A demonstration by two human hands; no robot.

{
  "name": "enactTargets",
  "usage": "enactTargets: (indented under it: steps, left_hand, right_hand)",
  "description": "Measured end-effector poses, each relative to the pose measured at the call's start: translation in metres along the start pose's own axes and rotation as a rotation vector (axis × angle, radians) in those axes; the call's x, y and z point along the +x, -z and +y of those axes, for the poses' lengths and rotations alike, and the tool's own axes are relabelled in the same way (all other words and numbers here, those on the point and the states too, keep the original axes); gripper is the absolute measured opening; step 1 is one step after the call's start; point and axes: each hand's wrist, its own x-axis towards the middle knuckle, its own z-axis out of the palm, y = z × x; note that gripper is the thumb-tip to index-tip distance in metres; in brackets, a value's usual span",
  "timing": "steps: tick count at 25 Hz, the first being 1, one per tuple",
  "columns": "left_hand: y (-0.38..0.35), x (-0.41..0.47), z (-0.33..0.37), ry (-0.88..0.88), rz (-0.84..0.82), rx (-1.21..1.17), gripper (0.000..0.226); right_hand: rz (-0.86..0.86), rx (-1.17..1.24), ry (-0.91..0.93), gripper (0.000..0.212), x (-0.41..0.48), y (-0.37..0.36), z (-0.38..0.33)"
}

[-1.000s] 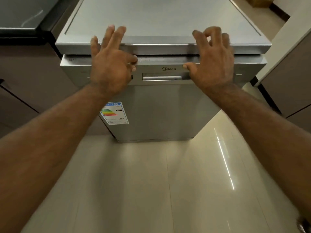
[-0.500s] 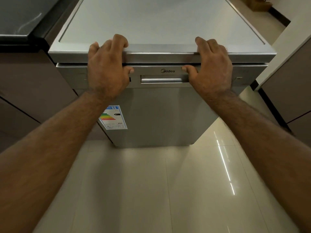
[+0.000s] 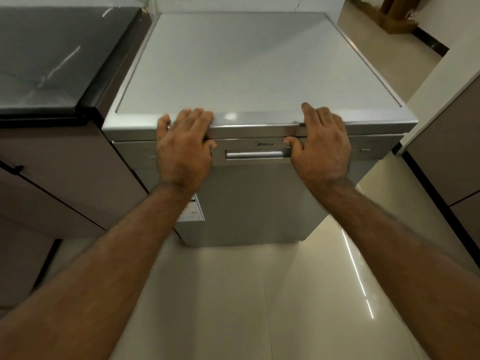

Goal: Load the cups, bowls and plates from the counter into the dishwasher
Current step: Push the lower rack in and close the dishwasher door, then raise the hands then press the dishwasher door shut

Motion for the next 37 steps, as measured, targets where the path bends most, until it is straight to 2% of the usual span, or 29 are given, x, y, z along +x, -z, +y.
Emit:
enactTargets:
  steps: [3,11,15,18,19,21,23,30,37]
  left_hand:
    - [0.004,0.003,0.004,0.003,-0.012,0.022,0.052]
    - [0.009,0.009,0.009,0.018,-0.064,0.072,0.042]
    - [0.028,0.025,0.017,0.089,-0.282,0.077,0.039]
    - [0.052,0.049,0.023,0.135,-0.529,0.021,0.036]
    - [0.065,0.06,0.027,0.185,-0.608,-0.012,0.044]
    - [0.088,0.081,0.036,0.233,-0.71,-0.021,0.074]
    - [0.116,0.099,0.047,0.197,-0.639,0.003,0.089]
    - [0.248,0.19,0.068,0.08,-0.346,0.048,0.091]
    - [0.358,0.255,0.057,0.019,-0.19,0.083,0.094]
  right_hand:
    - [-0.069,-0.06,0.025,0.064,0.007,0.013,-0.002]
    - [-0.213,-0.139,0.061,0.063,0.024,0.026,-0.007]
    - [-0.373,-0.089,0.031,0.076,0.035,0.048,-0.016]
    - [-0.542,-0.075,0.005,0.086,0.051,0.07,-0.025]
    - [-0.614,-0.093,-0.002,0.089,0.058,0.082,-0.03]
    - [-0.656,-0.125,0.002,0.089,0.067,0.104,-0.041]
    - [-0.599,-0.104,0.018,0.086,0.078,0.128,-0.06]
    - [-0.394,-0.041,0.092,0.082,0.159,0.25,-0.128]
    - [-0.124,-0.092,0.182,0.082,0.222,0.363,-0.172]
